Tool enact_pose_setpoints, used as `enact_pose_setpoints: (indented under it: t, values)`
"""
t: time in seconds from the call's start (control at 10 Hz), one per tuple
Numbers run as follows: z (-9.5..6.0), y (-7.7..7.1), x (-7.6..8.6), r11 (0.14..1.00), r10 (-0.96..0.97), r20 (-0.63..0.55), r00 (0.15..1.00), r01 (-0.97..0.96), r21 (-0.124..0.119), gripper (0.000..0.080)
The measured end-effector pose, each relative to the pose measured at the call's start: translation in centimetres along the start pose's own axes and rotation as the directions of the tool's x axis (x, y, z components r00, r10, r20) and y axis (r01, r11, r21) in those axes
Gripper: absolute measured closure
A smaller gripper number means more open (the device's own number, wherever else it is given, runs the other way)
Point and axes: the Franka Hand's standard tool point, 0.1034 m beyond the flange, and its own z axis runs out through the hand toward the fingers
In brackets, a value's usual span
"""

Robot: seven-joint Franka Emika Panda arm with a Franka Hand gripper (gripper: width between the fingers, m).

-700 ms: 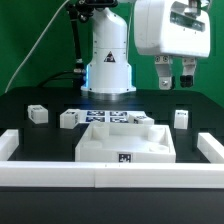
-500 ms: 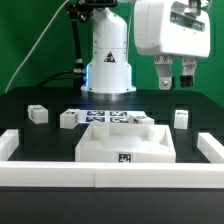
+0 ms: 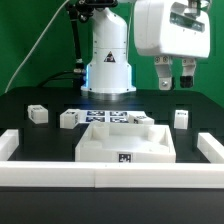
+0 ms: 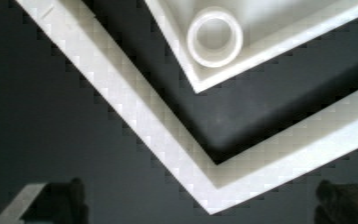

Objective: Assemble one leg

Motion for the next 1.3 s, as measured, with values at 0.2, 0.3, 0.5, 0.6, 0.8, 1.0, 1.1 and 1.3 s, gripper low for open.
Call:
enact_pose_setpoints:
  t: [0.2,0.3,0.5,0.6,0.8,1.0,1.1,1.3]
  values:
    - [0.9,-0.9,-1.7,0.977,-0.215,0.018,0.976,0.215,0.0,0.015]
    - [1.1,-1.0,-2.4,0.958,-0.287,0.031,0.958,0.286,0.014,0.015]
    - [1.3,-1.1,-2.8,0.956,-0.293,0.037,0.956,0.292,0.019,0.015]
    - [1.3,-1.1,-2.8,0.956,-0.293,0.037,0.955,0.292,0.019,0.015]
    - [1.5,-1.3,-3.1,0.954,-0.299,0.038,0.953,0.299,0.021,0.015]
    - [2.7,-2.1,-5.6,0.89,-0.456,0.033,0.889,0.456,0.021,0.015]
    - [3.0,-1.8,-7.0,0.846,-0.534,0.025,0.845,0.534,-0.003,0.015]
    - [3.3,-2.1,-7.4,0.847,-0.532,0.029,0.846,0.532,0.007,0.015]
